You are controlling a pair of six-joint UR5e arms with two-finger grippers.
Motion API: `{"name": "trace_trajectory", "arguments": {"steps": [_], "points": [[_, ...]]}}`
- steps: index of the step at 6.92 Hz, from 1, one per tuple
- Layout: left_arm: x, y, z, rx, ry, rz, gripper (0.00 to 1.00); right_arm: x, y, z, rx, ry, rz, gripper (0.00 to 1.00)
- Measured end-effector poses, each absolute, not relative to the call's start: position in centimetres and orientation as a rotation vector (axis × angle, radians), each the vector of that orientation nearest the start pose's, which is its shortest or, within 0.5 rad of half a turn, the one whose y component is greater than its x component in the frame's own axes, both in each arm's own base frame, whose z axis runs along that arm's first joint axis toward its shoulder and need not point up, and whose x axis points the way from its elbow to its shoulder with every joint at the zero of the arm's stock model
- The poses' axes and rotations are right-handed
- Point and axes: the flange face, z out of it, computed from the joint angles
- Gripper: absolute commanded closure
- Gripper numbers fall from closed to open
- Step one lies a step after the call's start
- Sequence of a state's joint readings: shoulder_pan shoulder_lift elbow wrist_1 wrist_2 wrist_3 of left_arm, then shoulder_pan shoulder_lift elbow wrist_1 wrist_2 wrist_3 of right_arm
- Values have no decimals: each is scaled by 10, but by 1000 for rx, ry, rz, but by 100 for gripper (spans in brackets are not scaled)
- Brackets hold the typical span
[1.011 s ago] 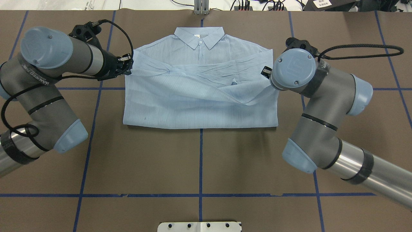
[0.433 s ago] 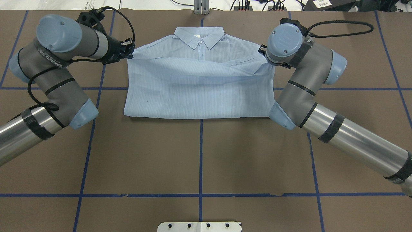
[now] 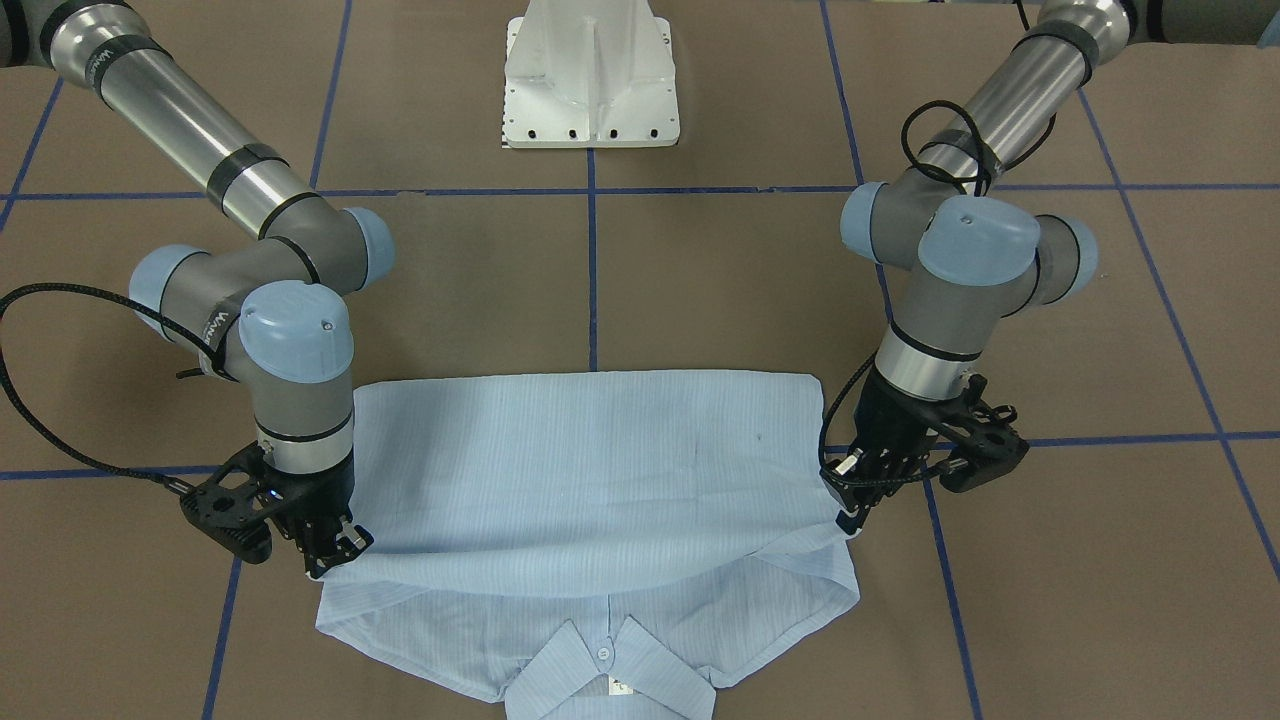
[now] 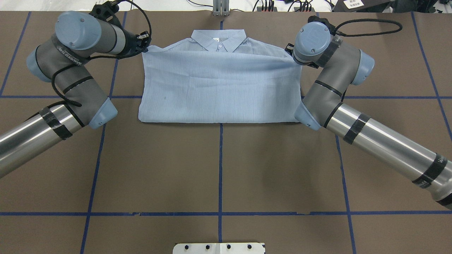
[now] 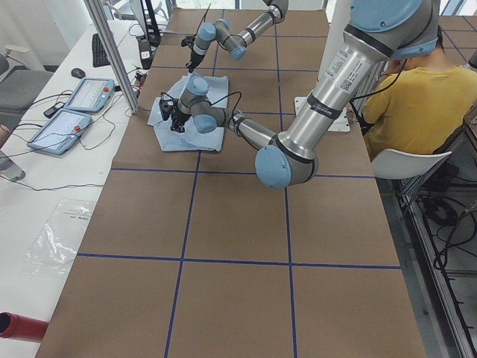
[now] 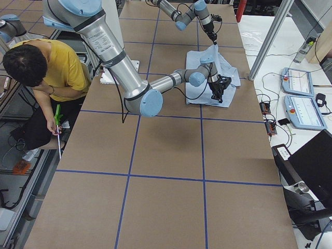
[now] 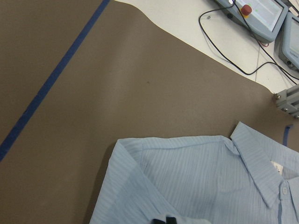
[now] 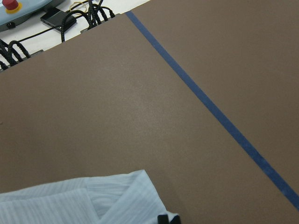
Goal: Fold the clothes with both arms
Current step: 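Lay the hem near the collar and open both grippers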
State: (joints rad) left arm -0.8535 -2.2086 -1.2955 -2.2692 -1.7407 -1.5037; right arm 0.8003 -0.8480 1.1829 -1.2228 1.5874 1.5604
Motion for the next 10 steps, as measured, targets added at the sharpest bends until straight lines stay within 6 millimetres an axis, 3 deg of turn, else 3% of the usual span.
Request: {"name": "trace_trajectory", "arguments": {"steps": [6, 9, 10], "points": [[424, -660, 363, 356, 1008, -630, 100, -474, -677, 359, 256, -631, 739, 100], [427, -664, 353, 364, 1022, -628, 100, -470, -684, 365, 266, -607, 737, 100], [429, -666, 353, 364, 1020, -628, 95, -466, -687, 366, 270, -604, 736, 89]]}}
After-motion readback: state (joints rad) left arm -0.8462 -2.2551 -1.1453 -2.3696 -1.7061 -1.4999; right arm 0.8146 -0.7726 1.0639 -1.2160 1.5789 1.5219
